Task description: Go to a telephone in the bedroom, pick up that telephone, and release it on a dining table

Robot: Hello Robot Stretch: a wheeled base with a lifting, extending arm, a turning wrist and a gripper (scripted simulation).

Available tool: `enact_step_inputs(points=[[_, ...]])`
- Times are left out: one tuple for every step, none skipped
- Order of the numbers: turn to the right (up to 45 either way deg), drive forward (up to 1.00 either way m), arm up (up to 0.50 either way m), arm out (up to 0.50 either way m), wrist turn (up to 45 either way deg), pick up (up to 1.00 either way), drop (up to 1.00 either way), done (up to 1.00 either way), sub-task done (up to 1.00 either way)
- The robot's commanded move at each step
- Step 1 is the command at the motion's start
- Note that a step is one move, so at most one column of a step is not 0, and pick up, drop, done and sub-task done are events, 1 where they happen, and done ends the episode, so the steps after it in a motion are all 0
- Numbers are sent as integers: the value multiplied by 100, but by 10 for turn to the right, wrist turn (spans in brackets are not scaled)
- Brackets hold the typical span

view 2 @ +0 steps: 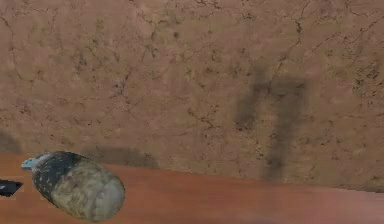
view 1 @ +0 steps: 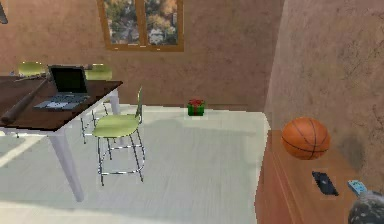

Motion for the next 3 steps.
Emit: enact_step_inputs(points=[[90,0,0,0,0,0,0,0,0],[0,80,0,0,0,0,0,0,0],[0,0,50,0,0,0,0,0,0]])
